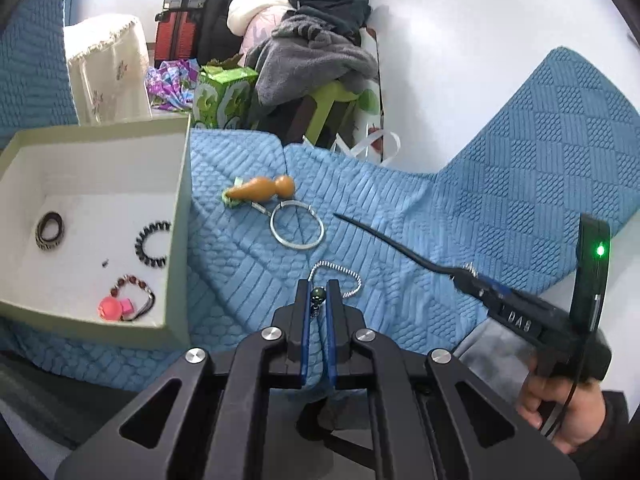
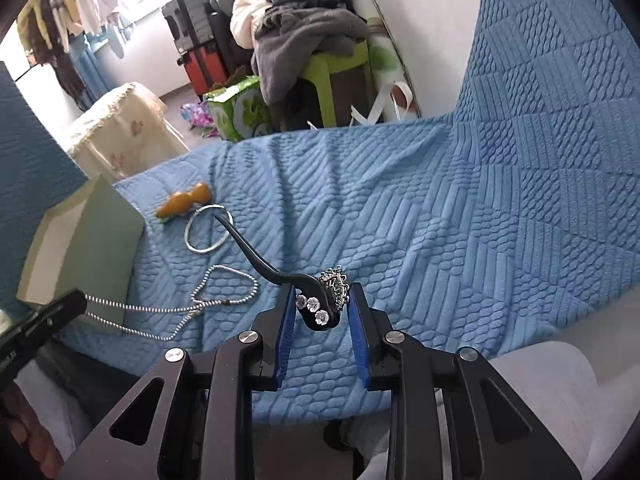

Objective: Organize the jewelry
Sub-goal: 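Carry the bead chain with the left tool while the right carries the hair stick to the box, then open the left tool over the box while the right tool releases the hair stick, then move both tools back from the box to the cushion, then grasp the orange gourd keychain with the left tool, then hold the orange gourd in the left tool while the right grasps the silver hoop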

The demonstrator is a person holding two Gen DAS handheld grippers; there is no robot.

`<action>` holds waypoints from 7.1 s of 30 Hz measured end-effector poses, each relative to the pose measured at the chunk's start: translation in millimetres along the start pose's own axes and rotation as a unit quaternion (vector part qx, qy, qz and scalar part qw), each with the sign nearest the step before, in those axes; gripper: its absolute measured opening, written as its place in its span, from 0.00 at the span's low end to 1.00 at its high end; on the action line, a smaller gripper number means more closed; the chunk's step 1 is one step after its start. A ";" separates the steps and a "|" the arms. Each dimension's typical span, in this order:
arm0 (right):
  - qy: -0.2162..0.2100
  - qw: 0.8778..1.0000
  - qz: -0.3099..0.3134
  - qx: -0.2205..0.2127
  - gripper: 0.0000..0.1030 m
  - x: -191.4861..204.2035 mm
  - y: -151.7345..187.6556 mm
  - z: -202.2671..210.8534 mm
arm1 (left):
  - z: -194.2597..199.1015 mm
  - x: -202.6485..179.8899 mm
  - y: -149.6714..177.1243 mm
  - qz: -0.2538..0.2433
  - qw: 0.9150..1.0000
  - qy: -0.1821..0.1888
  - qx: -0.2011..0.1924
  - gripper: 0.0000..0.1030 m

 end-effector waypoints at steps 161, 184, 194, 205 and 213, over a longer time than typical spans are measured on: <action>-0.148 0.966 0.212 -0.023 0.64 120.2 -3.6 -154.6 | -216.5 26.9 -66.8 -0.195 0.932 -0.052 0.301 0.45; -0.183 0.971 0.154 -0.008 0.23 99.8 -16.1 -146.9 | -196.6 27.0 -65.4 -0.138 0.956 -0.072 0.248 0.31; -0.199 0.968 0.151 -0.026 0.72 101.1 -18.1 -135.0 | -117.6 30.3 -81.7 -0.018 0.984 -0.074 0.161 0.31; -0.157 0.965 0.208 -0.004 0.75 126.8 -6.1 -154.3 | -71.8 43.5 -67.6 0.048 0.990 -0.085 0.105 0.31; -0.128 0.963 0.236 -0.019 0.71 133.4 -1.4 -153.7 | -52.4 51.4 -52.2 0.063 0.990 -0.090 0.087 0.31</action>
Point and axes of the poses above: each gripper's, at about its wrist camera, not at the fingertips, and z roughly against the way its jaws point, x to its left, y to its underside, the point moved 6 cm from there along -z, roughly the way its jaws point, and after that the axes turned 9 degrees about -x, right-handed, at the moved point
